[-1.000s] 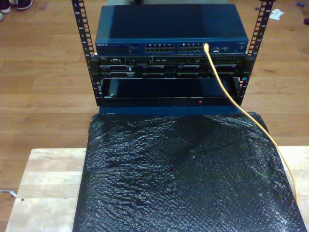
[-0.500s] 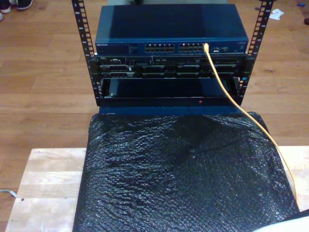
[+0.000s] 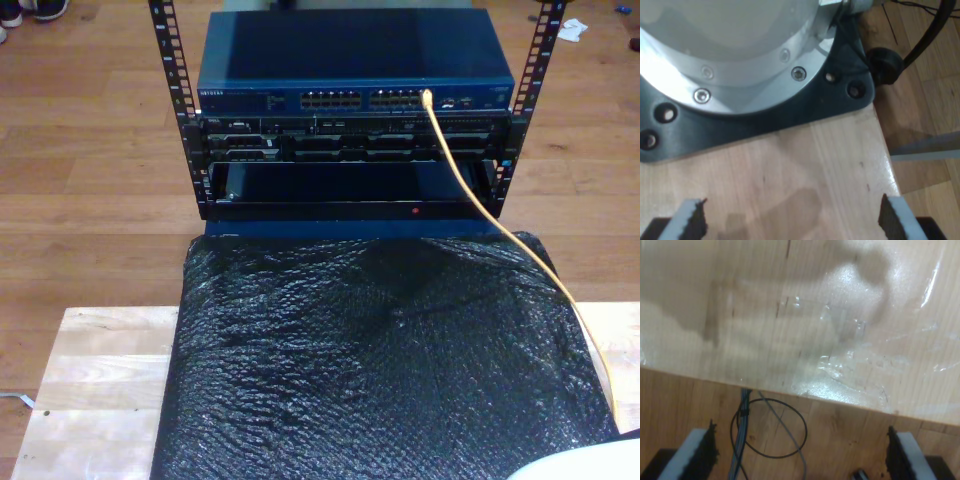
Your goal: Grab the cable and plug it in
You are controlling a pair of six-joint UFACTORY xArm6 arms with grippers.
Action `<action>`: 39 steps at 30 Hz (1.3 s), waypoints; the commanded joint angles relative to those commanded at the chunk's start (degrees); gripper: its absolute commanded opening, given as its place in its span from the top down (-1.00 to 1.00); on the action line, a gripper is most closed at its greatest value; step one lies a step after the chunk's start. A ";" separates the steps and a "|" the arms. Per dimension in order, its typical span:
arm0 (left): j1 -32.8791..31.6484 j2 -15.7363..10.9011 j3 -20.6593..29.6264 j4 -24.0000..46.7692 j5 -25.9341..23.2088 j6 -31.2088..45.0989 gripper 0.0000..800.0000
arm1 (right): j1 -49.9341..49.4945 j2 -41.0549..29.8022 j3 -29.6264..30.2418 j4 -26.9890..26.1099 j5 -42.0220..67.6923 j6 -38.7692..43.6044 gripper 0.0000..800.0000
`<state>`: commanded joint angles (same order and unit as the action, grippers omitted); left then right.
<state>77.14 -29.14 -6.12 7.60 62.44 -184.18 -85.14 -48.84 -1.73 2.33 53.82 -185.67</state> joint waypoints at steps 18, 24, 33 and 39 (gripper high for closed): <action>0.00 0.00 0.00 0.00 0.00 0.00 -1.00 | 0.18 11.43 0.70 0.18 -2.46 0.09 -0.99; 0.00 0.00 0.00 0.09 0.00 0.00 -1.00 | 0.00 11.16 1.14 0.18 -3.08 0.26 -0.99; 0.00 0.00 0.00 0.00 0.00 0.00 -1.00 | 0.00 11.16 1.14 0.18 -3.08 0.26 -1.00; 0.00 0.00 0.00 0.00 0.00 0.00 -1.00 | 0.00 11.16 1.14 0.18 -3.16 0.26 -0.99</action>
